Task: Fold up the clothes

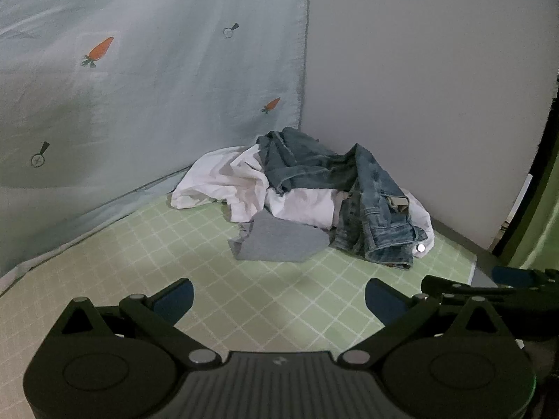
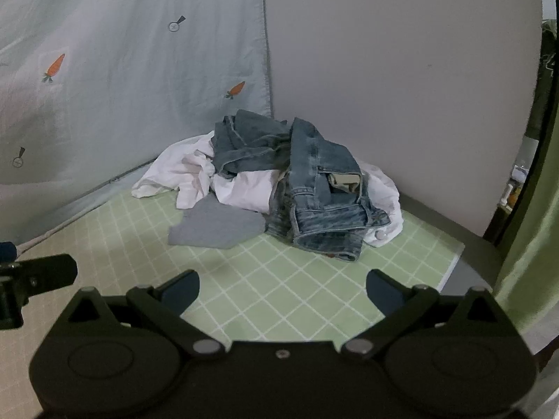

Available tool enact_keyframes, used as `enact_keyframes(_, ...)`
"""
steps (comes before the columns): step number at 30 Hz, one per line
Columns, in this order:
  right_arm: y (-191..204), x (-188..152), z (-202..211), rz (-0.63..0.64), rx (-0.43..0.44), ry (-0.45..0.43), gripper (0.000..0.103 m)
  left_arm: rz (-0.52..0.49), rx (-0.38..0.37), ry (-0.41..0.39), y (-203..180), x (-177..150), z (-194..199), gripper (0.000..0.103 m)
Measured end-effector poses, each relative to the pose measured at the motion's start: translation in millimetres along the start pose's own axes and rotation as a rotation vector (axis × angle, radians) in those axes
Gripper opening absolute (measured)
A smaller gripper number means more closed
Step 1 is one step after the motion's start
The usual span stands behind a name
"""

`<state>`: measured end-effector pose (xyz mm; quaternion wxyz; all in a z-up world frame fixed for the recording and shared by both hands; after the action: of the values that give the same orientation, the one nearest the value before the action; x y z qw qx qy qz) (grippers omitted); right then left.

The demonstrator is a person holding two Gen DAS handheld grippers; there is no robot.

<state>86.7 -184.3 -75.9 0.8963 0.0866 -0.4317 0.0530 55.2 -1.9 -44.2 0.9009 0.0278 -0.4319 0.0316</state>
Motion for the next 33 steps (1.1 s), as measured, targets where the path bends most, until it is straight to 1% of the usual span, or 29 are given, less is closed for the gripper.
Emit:
enact_keyframes(5,2.3,-2.4,-1.9,-0.001,-0.002,-0.001,0.103,0.004,-0.010,-0.001,-0.4,0.2,-3.2,0.103)
enact_keyframes(12,5.5,-5.7,-4.6,-0.002,-0.005,-0.003,0.103,-0.003,-0.018,-0.006,15.0,-5.0,-1.1,0.103)
enact_keyframes(33,6.8,-4.4,-8.5,-0.009,0.008,0.008,0.103,-0.005,-0.015,0.010,17.2,-6.0,-2.1,0.103)
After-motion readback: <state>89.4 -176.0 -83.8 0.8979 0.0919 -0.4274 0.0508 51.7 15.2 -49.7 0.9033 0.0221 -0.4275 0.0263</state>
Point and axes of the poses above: each gripper's, at about its wrist camera, not at the fingertips, and z roughly against the way its jaws point, y to its left, x to its top, the point moved 7 cm from there along -z, roughly the way its jaws point, and after that the axes turned 6 degrees about x, right-handed, at the moved point
